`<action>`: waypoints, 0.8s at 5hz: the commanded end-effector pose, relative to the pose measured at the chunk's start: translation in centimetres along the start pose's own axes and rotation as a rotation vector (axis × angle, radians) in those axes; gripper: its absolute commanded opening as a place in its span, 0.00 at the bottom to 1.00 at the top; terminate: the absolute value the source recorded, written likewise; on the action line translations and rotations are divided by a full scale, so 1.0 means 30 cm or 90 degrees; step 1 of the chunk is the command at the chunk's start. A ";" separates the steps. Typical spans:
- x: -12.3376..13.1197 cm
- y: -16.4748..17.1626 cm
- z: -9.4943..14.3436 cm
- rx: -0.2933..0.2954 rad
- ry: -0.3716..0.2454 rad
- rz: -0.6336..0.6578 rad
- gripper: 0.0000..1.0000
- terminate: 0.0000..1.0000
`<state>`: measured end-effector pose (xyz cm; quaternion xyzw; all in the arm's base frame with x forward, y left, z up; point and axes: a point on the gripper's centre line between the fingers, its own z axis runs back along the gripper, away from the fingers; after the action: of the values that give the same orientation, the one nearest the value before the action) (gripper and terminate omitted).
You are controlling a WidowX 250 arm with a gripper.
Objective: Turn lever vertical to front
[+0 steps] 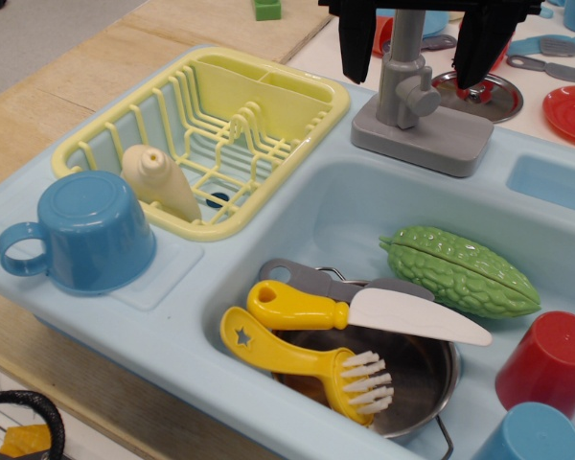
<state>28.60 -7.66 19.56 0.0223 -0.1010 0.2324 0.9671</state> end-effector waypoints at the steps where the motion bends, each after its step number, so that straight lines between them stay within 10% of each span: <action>1: 0.000 0.000 0.000 0.000 0.000 0.000 1.00 0.00; 4: 0.068 -0.049 -0.018 -0.039 -0.051 -0.111 1.00 0.00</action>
<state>31.20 -8.01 18.35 0.0206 -0.1271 0.1393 0.9818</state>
